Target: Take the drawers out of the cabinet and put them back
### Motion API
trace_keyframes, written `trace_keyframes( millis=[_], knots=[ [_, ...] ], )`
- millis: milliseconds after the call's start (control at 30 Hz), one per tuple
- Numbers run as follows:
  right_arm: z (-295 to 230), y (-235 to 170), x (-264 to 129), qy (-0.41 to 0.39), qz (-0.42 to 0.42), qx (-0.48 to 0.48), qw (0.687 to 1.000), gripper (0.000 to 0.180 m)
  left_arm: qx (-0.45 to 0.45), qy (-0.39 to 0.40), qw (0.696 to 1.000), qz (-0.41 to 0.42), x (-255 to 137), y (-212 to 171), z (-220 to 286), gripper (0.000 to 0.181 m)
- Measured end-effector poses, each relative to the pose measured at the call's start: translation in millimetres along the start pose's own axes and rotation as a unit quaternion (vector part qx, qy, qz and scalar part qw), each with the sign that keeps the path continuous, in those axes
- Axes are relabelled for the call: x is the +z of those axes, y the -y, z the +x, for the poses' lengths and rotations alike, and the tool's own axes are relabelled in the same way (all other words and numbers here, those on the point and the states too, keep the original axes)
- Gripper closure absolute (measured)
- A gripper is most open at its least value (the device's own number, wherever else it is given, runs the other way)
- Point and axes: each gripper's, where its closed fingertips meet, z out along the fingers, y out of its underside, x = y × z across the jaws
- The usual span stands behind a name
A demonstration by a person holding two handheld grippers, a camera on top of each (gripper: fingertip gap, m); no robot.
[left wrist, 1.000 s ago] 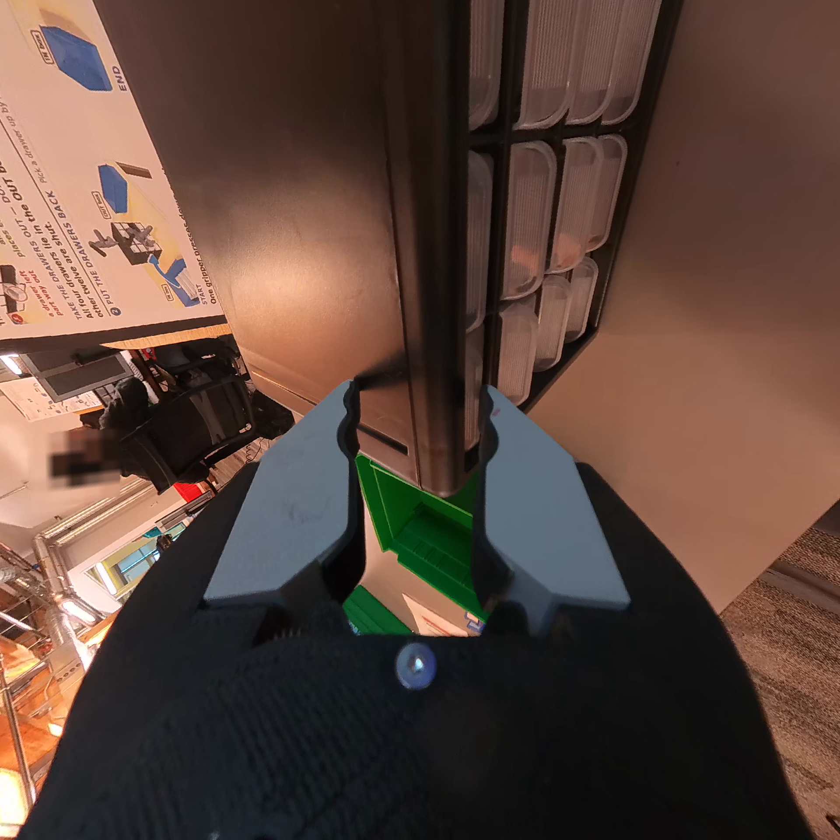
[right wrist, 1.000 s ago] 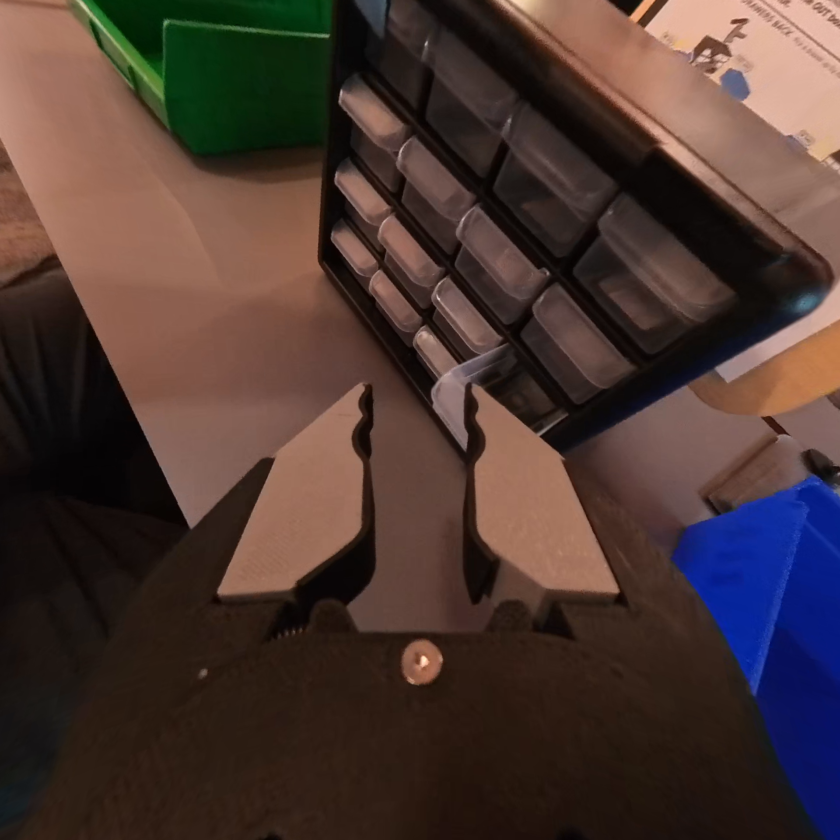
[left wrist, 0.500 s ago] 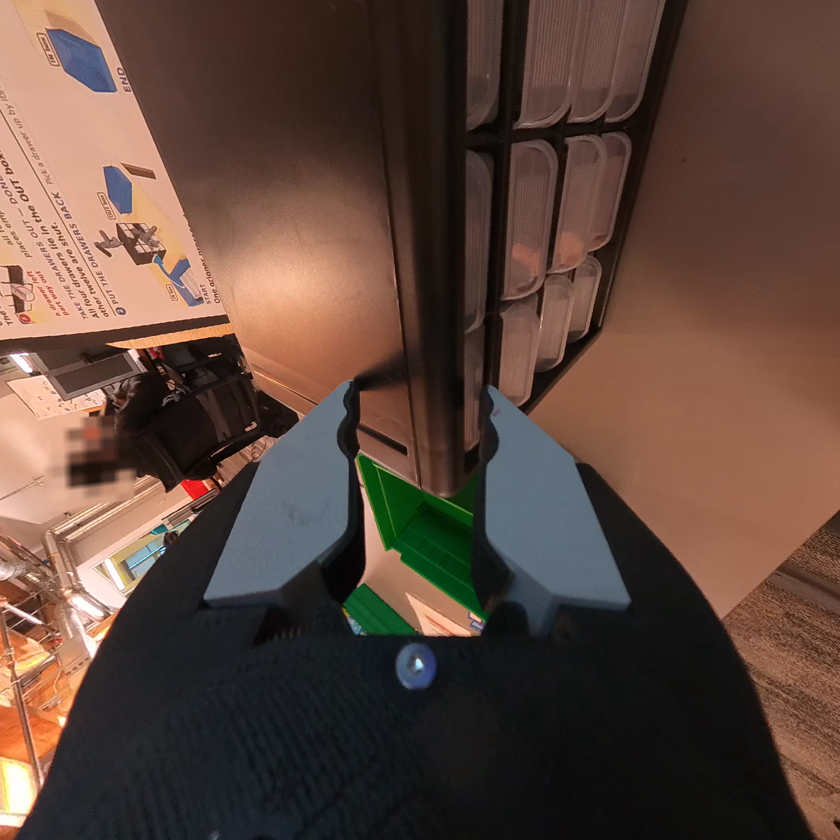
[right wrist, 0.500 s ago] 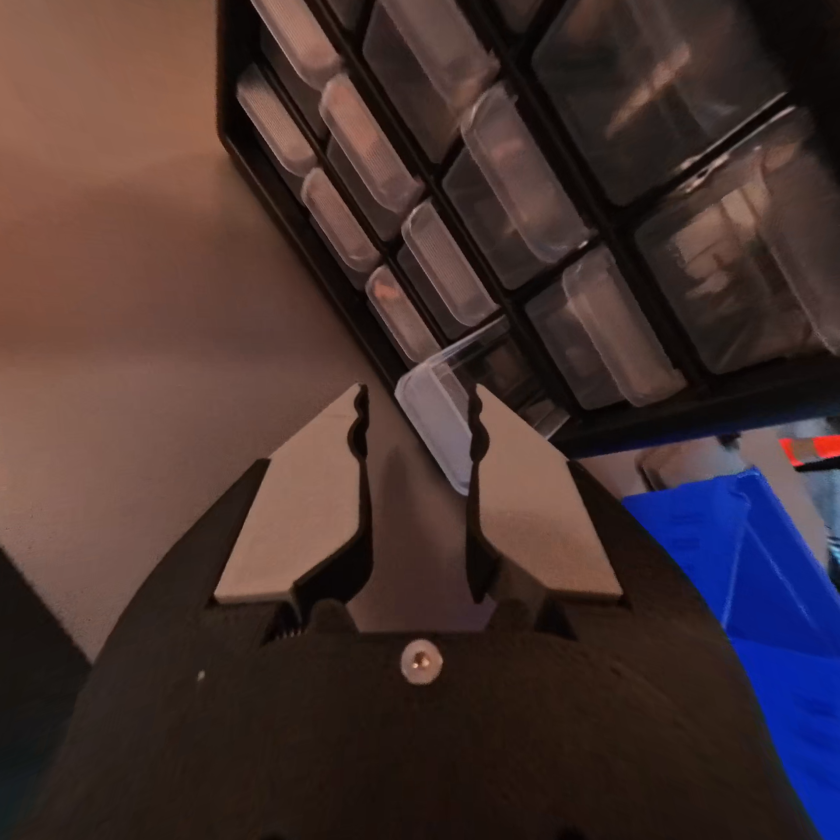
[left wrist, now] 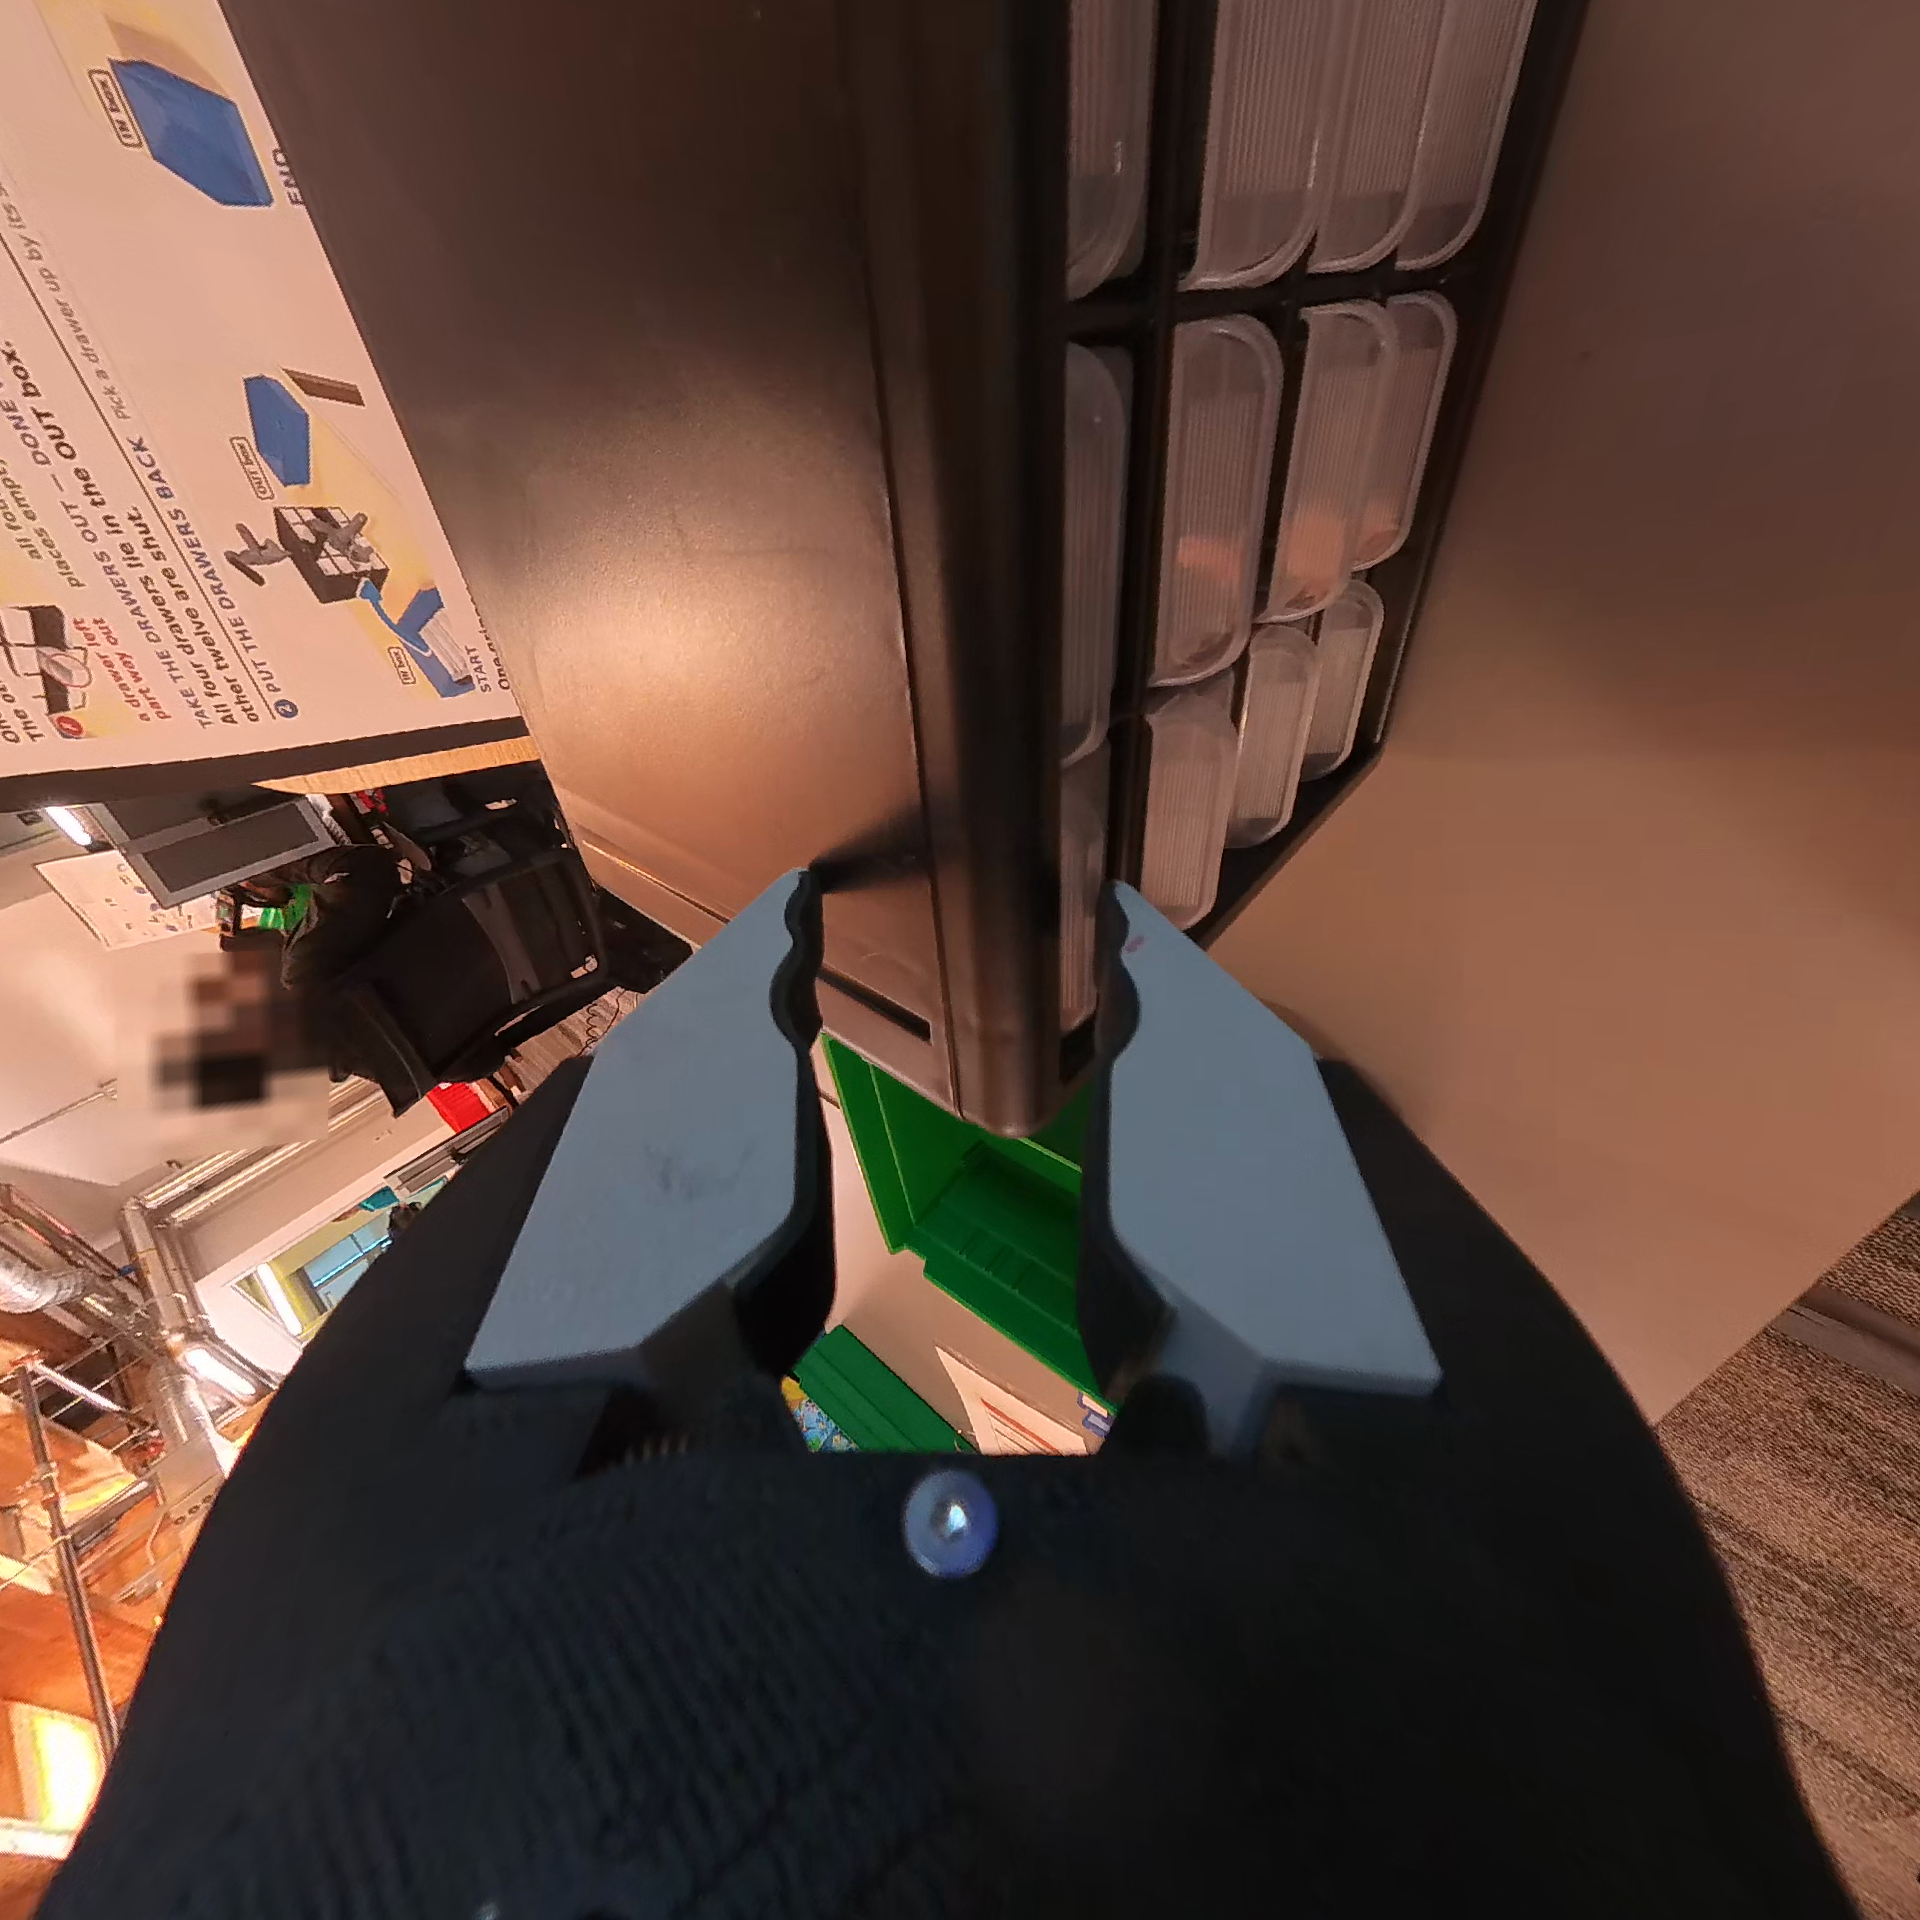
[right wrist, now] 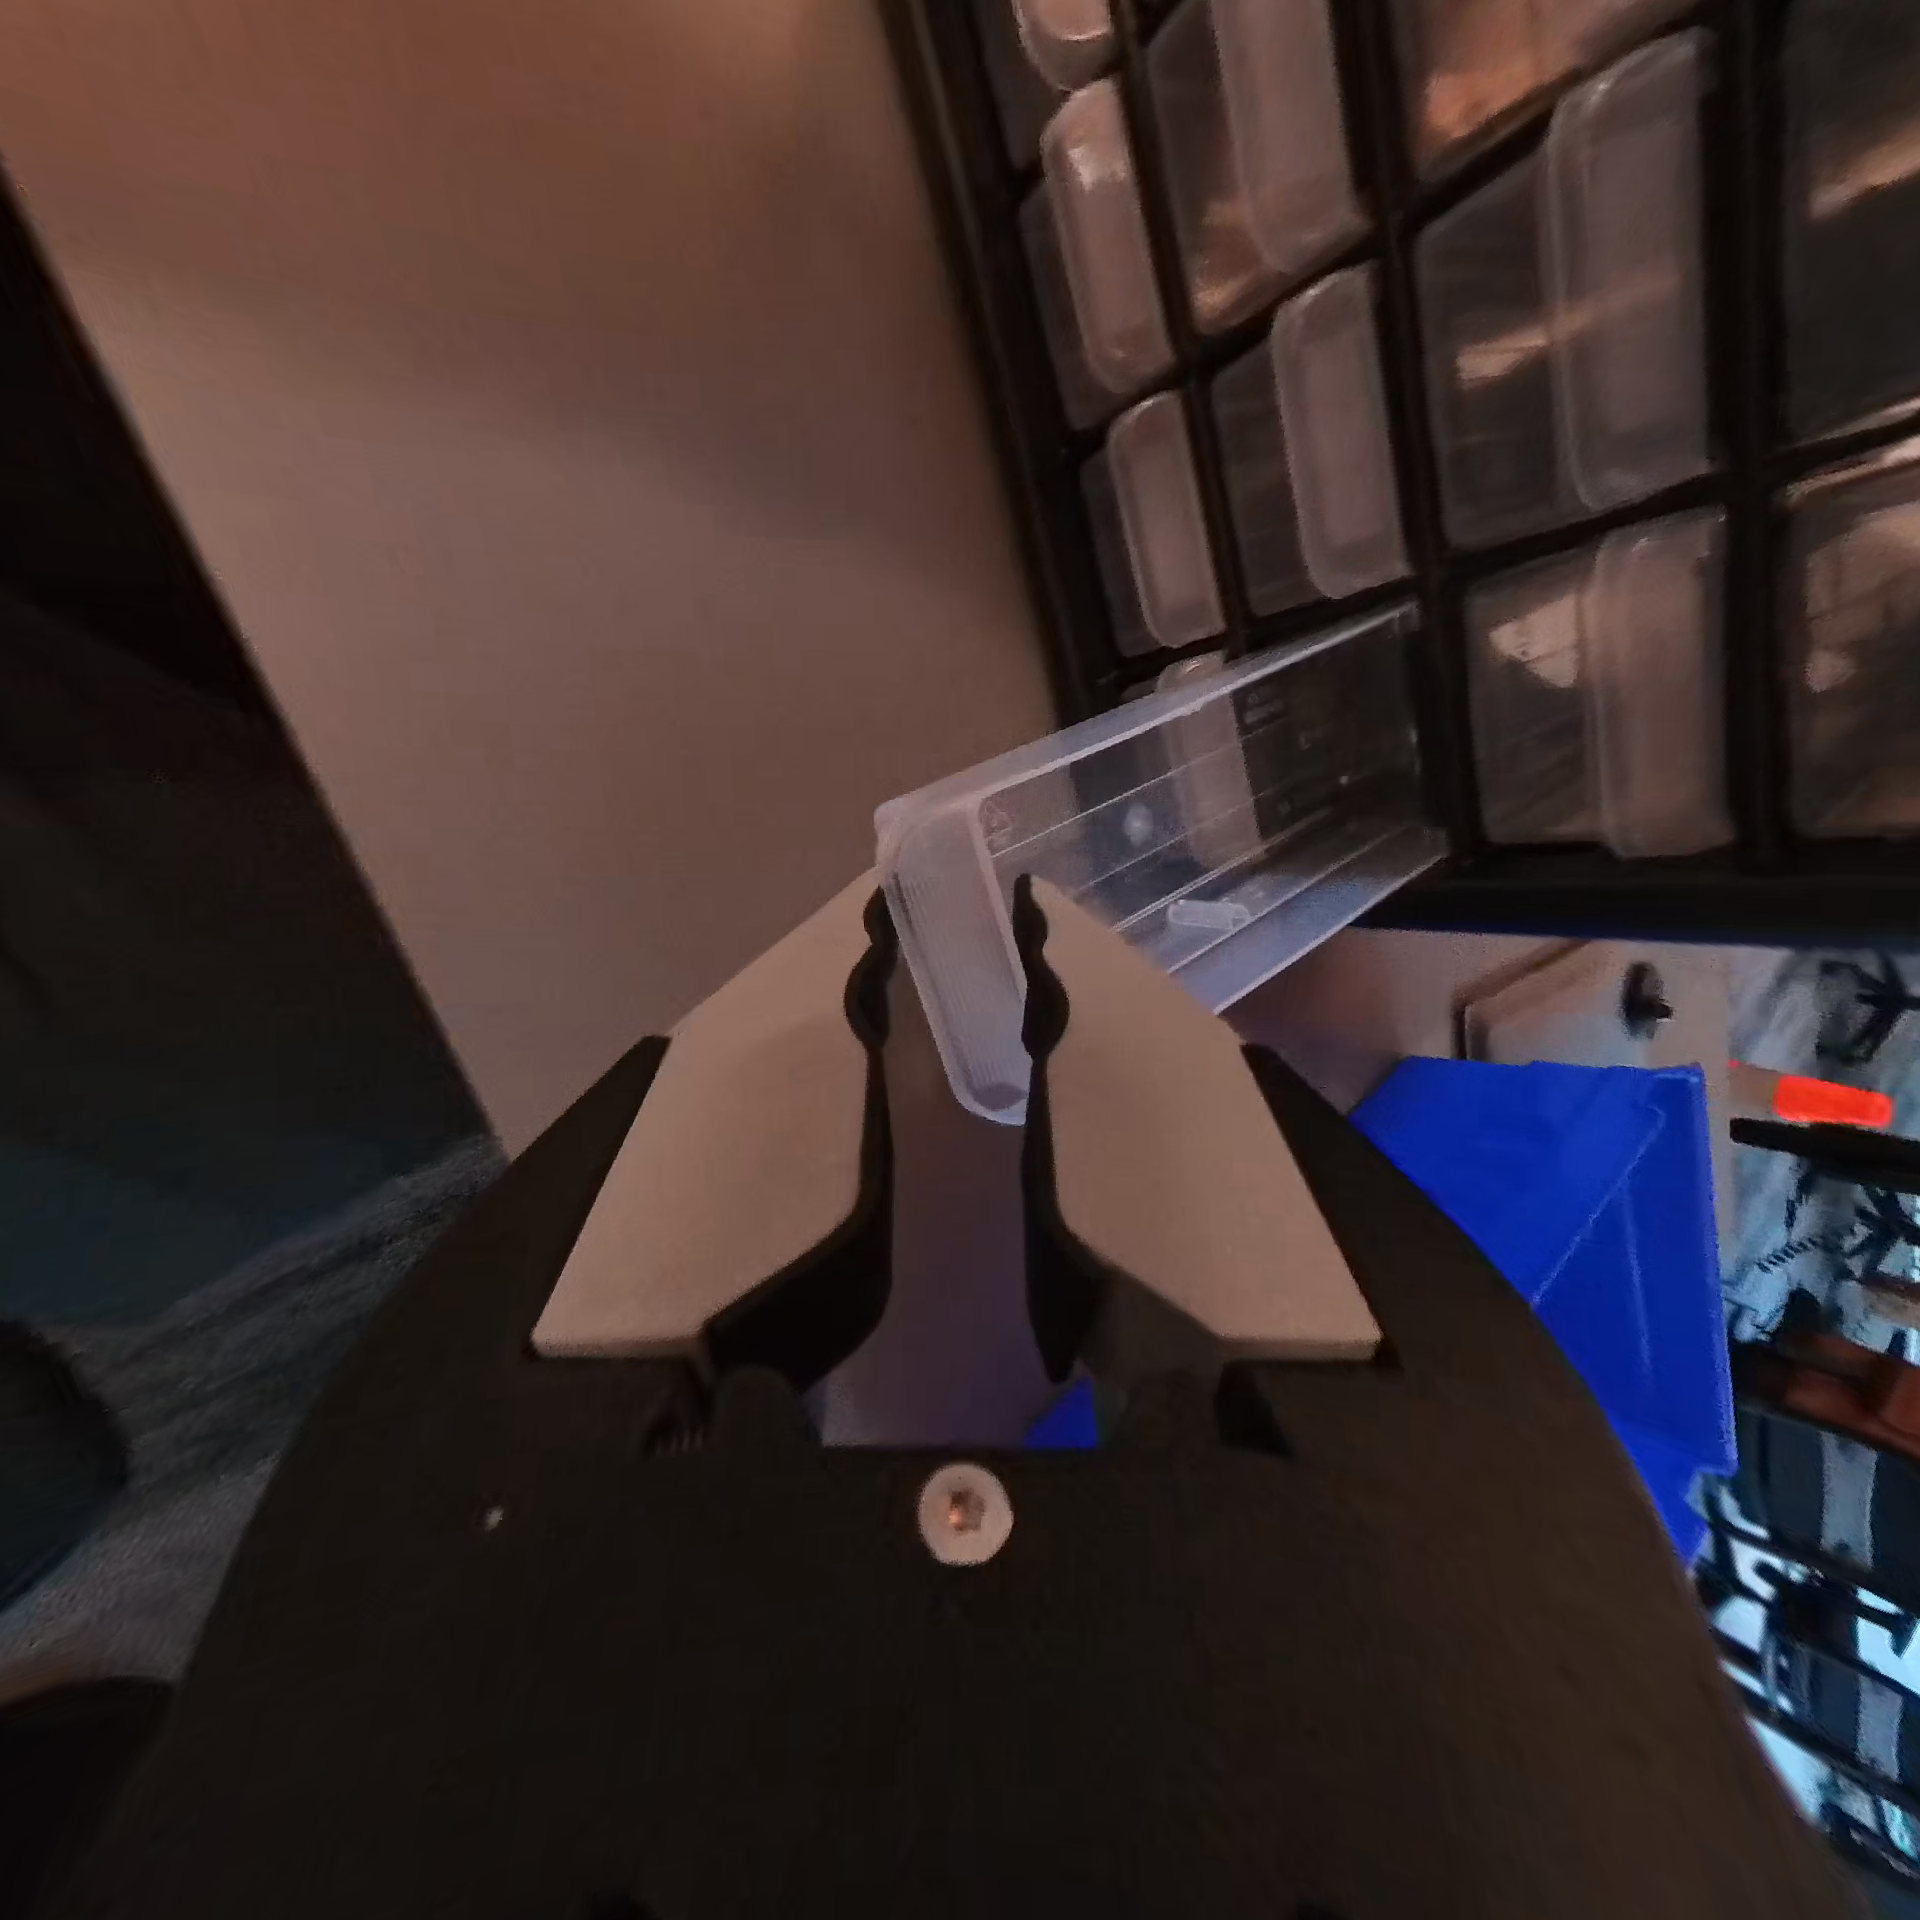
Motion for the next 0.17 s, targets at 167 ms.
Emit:
trace_keyframes(
  millis=[167],
  knots=[
    [-12.5,4.3,-19.5,0.03,0.024,0.004,0.999,0.16,0.002,0.003,1.0,-0.002,0.1,-0.3,0.0,0.13]
  ],
)
